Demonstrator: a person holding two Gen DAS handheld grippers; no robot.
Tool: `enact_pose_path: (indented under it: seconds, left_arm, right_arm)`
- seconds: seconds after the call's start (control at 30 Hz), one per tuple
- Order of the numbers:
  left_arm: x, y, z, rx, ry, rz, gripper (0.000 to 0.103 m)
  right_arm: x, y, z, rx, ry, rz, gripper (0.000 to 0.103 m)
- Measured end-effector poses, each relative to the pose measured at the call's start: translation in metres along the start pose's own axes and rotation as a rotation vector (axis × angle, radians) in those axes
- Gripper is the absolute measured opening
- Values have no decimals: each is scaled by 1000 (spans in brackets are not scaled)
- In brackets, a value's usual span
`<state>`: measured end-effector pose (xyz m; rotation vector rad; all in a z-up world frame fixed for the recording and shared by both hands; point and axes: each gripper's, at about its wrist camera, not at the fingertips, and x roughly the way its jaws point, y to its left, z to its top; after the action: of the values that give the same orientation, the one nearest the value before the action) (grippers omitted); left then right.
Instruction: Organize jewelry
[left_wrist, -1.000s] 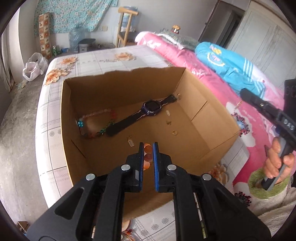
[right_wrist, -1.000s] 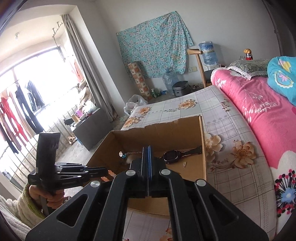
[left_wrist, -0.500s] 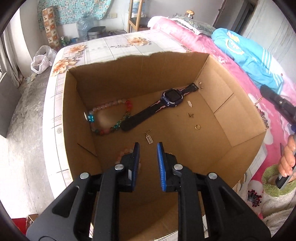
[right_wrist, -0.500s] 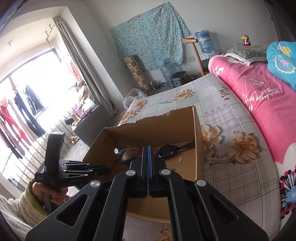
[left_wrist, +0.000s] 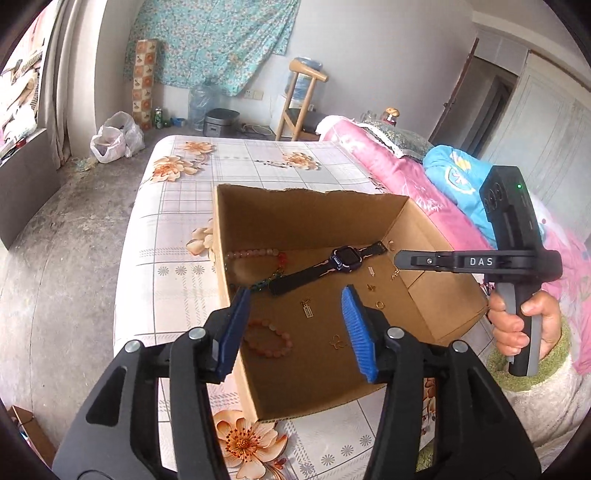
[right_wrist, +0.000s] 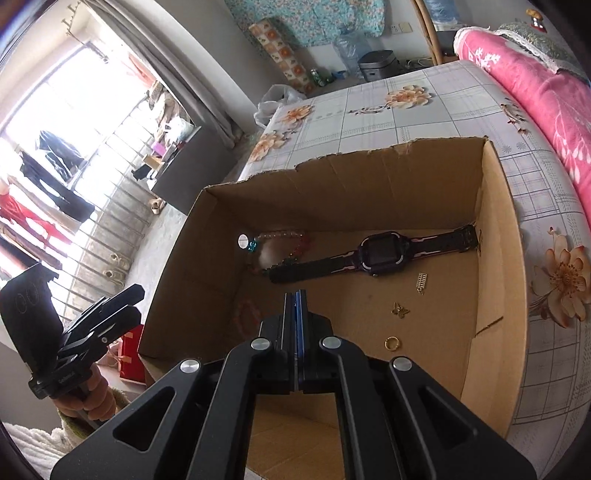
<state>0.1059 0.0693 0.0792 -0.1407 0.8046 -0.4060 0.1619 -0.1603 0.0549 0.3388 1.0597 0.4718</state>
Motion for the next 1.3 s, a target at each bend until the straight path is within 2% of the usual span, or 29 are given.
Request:
enact_pose_path:
  seconds: [0.07, 0.2, 0.37, 0.4, 0.47, 0.5, 0.53, 0.6, 0.7, 0.8, 0.93, 1.03, 1.2, 1.3]
  left_arm:
    - [-2, 4, -4, -17, -1, 0, 58]
    - [-3, 13, -12, -51, 5, 6, 61]
    - [-2, 21, -20, -87, 7, 21, 69]
    - [-1, 23, -22, -99, 10, 21, 70]
    - [1, 27, -25, -126, 16, 22, 72]
    - [2, 29, -26, -140, 21, 20, 72]
    - [4, 32, -29, -154, 26, 18, 73]
    - [7, 35, -32, -183, 43, 3, 73]
    - [14, 39, -37, -226, 68, -29, 73]
    - [20, 38, -44, -259, 89, -63, 73]
    - [29, 31, -51, -293, 110, -106, 74]
    - [29, 24, -54, -277, 97, -76, 74]
    - [23, 14, -56, -250, 89, -35, 74]
    - [18, 13, -60, -261, 94, -41, 74]
  right_arm:
    - [1, 4, 0, -6, -9, -23, 2]
    - [-14, 4, -5, 1, -52, 2, 2]
    - [-55, -2, -18, 36, -169, -7, 3]
    - [-66, -5, -21, 43, -204, -26, 5]
    - [-94, -13, -32, 67, -293, -72, 17]
    - [-106, -18, -39, 86, -332, -99, 28]
    - [-116, -24, -45, 104, -364, -127, 31]
    - [-130, -39, -60, 144, -396, -172, 32]
    - [-134, -65, -80, 219, -383, -177, 32]
    - [-119, -87, -92, 288, -307, -110, 32]
    - [-90, -90, -100, 275, -189, -31, 35]
    - [-81, -88, -99, 253, -161, 26, 40]
    - [-80, -80, -96, 199, -126, -9, 42]
    - [-84, -80, -96, 190, -115, -26, 42]
